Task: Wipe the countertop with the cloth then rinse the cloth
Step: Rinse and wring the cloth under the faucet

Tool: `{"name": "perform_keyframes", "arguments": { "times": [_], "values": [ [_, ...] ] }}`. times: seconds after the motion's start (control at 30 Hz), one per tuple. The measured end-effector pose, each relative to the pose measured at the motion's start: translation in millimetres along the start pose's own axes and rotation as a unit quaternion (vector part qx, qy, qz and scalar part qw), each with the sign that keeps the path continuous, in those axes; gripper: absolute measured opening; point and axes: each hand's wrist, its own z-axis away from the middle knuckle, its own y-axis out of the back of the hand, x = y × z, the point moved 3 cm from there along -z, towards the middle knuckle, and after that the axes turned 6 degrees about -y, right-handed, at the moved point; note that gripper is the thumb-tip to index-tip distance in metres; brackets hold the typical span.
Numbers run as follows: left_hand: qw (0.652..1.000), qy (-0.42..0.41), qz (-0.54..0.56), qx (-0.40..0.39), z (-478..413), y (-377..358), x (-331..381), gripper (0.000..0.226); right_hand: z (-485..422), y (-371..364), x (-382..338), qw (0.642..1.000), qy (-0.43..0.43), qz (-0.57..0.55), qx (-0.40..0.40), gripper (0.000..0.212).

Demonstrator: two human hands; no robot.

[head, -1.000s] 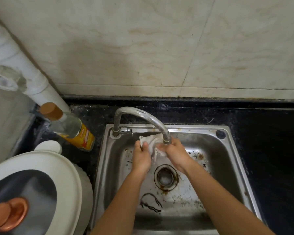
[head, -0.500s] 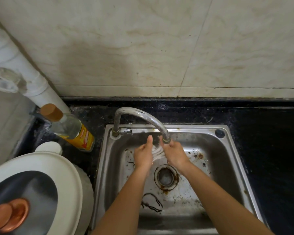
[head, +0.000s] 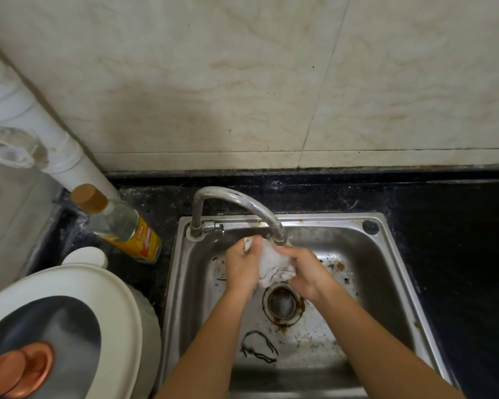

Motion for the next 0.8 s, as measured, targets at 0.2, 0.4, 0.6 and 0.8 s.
{"name": "perform_keyframes", "arguments": {
  "times": [0.2,0.4,0.6,0.8],
  "values": [
    [0.981,-0.062,-0.174,0.066,4.0,-8.7,2.5,0.045,0.5,-9.6,-1.3,0.984,0.092,0.121,0.093,0.019],
    [0.987,0.054,-0.145,0.042,-3.5,-11.4,0.4,0.067,-2.0,-11.3,-8.8,0.936,0.134,0.268,0.185,0.035],
    [0.983,-0.012,-0.18,0.016,-4.0,17.2,-13.2,0.032,-4.8,0.2,-12.0,0.958,0.1,0.248,0.106,0.016],
    [0.967,-0.058,-0.237,0.075,-12.6,37.7,-10.7,0.032,-5.0,2.6,-11.0,0.974,0.058,0.213,0.057,0.024]
  ]
}}
